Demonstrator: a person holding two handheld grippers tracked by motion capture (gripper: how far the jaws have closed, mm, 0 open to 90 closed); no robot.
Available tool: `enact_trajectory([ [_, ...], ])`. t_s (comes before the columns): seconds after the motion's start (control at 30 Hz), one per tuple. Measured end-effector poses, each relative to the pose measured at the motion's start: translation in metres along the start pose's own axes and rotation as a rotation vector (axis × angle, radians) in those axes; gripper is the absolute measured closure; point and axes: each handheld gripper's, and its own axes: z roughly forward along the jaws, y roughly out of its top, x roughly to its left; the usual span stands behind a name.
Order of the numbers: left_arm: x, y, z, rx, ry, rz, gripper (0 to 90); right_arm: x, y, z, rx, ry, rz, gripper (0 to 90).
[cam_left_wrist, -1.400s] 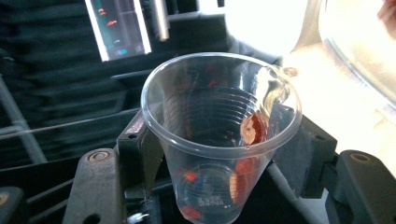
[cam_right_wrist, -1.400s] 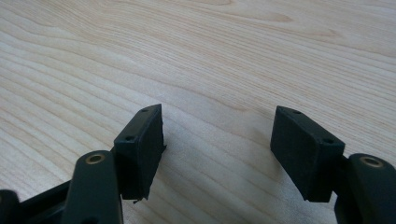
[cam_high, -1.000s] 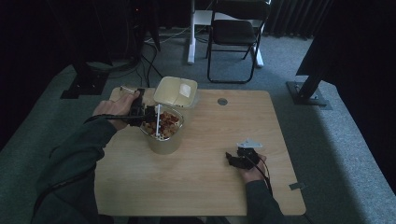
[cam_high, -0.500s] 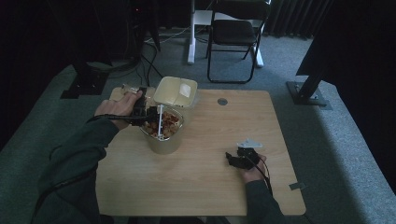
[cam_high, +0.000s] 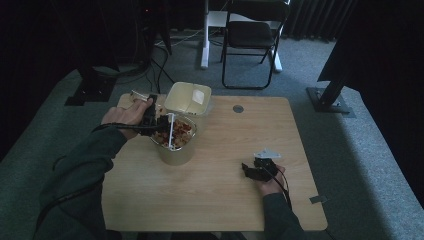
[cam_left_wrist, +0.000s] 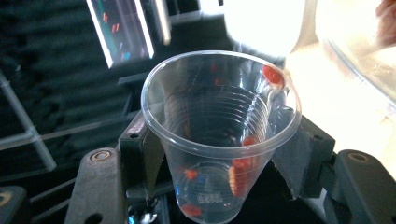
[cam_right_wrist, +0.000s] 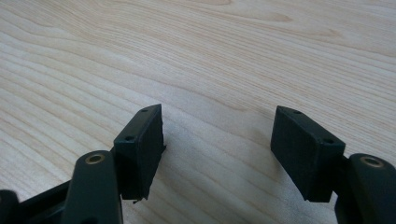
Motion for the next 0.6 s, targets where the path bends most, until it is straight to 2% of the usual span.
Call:
enact_trajectory([
  [0.03,-0.0028,0.0001,0.0013,0.024,0.012,0.026,39.1,0.0001,0.0,0.0,0.0,-0.001,-0.002,34.1],
  [0.07,-0.0019,0.0006,-0.0011,-0.016,-0.004,-0.008,39.1,0.0002,0.0,0.0001,-0.001,-0.001,0.0,34.0],
  [0.13,-0.0018,-0.0008,0.0047,0.032,0.0,0.011,39.2,0.0002,0.0001,0.0001,-0.001,-0.001,0.0,34.0],
  [0.17,-0.0022,0.0006,0.0002,-0.006,-0.001,0.002,39.1,0.0002,0.0,0.0001,-0.001,0.0,0.0,34.0],
  [0.2,-0.0022,0.0008,0.0021,0.005,-0.008,-0.006,39.2,0.0003,0.0,0.0,0.0,-0.002,0.0,34.1],
  [0.23,-0.0042,0.001,0.0033,0.028,0.009,0.026,39.1,0.0003,0.0,0.0,-0.001,-0.002,-0.001,34.0],
  [0.27,-0.0028,0.0011,0.001,-0.017,-0.008,-0.017,39.2,0.0002,0.0,0.0001,-0.001,-0.001,0.001,34.0],
  [0.3,-0.0032,0.0007,0.0038,0.018,0.006,0.007,39.2,0.0002,0.0,0.0,0.0,-0.001,0.001,34.0],
  [0.33,-0.0039,0.0013,0.0018,0.009,0.002,0.007,39.1,0.0002,0.0001,0.0001,0.0,-0.002,0.0,34.0],
  [0.37,-0.0021,0.0018,0.0008,-0.014,-0.01,-0.014,39.1,0.0002,0.0,0.0001,-0.001,-0.002,0.0,34.0],
  [0.4,-0.0031,0.0012,0.0039,0.019,0.001,0.004,39.1,0.0003,0.0,0.0,0.0,-0.002,0.0,34.0],
  [0.53,-0.0016,0.0012,0.0052,0.014,-0.021,-0.027,38.3,0.0003,0.0001,0.0001,0.0,-0.002,0.0,34.0],
  [0.6,-0.0004,0.0011,0.0065,0.005,-0.047,-0.07,37.9,0.0003,0.0,0.0001,0.0,-0.002,0.001,34.0],
])
